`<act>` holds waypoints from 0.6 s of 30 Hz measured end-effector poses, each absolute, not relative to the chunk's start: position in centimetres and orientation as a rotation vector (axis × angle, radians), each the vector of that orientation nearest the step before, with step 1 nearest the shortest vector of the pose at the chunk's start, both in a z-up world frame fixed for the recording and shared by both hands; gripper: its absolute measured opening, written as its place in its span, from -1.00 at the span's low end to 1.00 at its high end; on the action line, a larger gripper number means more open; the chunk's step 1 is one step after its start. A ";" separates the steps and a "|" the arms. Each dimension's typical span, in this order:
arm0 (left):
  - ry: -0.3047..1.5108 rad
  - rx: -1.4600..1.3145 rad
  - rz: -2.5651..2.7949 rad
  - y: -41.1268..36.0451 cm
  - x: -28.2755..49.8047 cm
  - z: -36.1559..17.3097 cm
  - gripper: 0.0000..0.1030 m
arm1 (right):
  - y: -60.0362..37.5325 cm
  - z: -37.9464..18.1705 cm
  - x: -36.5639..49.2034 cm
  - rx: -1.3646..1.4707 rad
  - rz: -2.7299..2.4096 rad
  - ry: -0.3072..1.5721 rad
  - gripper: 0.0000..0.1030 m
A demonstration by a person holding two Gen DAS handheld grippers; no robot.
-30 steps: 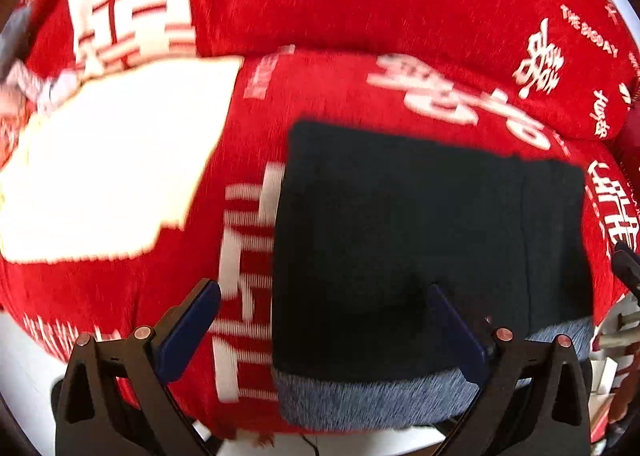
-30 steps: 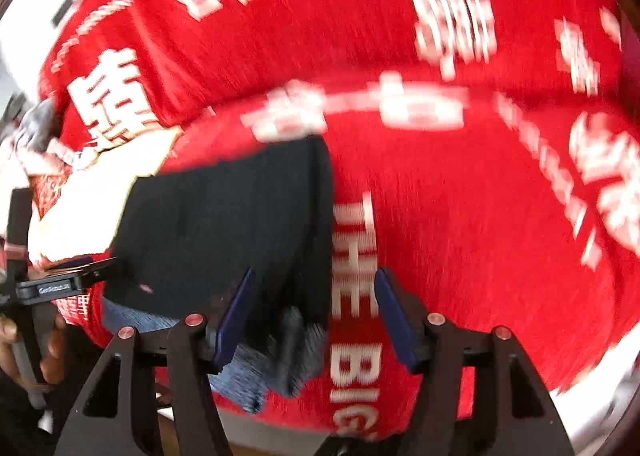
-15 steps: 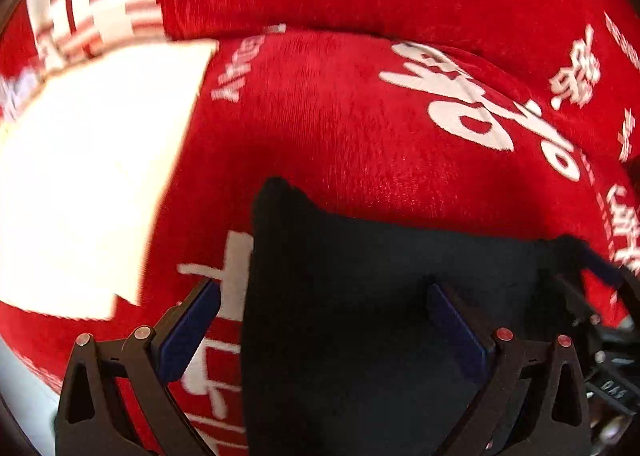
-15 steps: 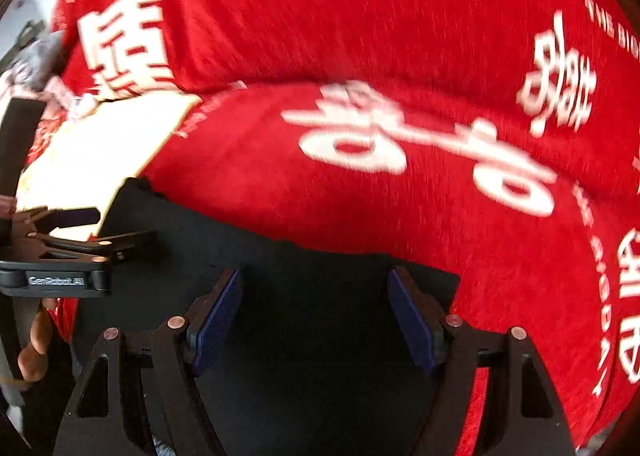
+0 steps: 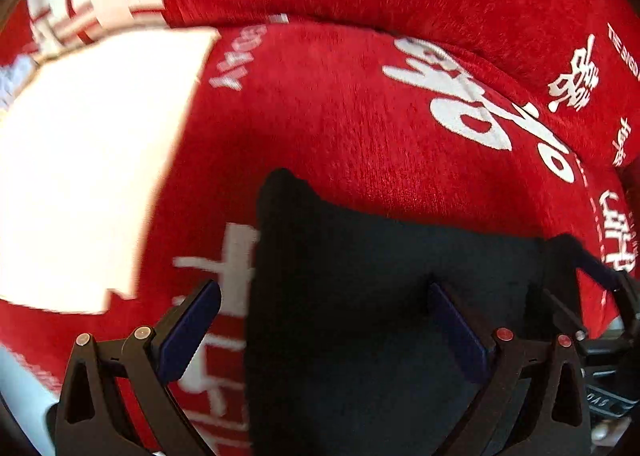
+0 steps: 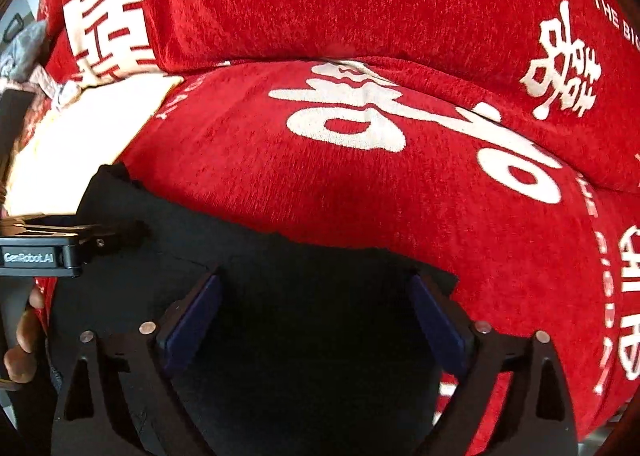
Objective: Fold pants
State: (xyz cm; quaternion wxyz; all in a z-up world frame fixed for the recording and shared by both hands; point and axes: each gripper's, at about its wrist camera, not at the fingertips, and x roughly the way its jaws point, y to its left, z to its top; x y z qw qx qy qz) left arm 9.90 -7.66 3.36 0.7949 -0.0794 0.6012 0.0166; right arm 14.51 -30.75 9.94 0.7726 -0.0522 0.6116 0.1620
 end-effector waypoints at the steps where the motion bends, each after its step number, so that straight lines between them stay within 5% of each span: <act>1: 1.271 -0.150 0.041 -7.7 9.2 4.2 1.00 | -30.8 10.7 14.1 -0.124 0.339 1.321 0.87; 8: 1.180 -0.085 0.009 -7.4 2.2 7.3 1.00 | -32.2 15.9 7.3 -0.080 0.306 1.254 0.96; 18: 1.220 -0.031 0.038 -7.8 -1.6 4.7 1.00 | -31.6 15.1 1.0 -0.079 0.343 1.288 0.96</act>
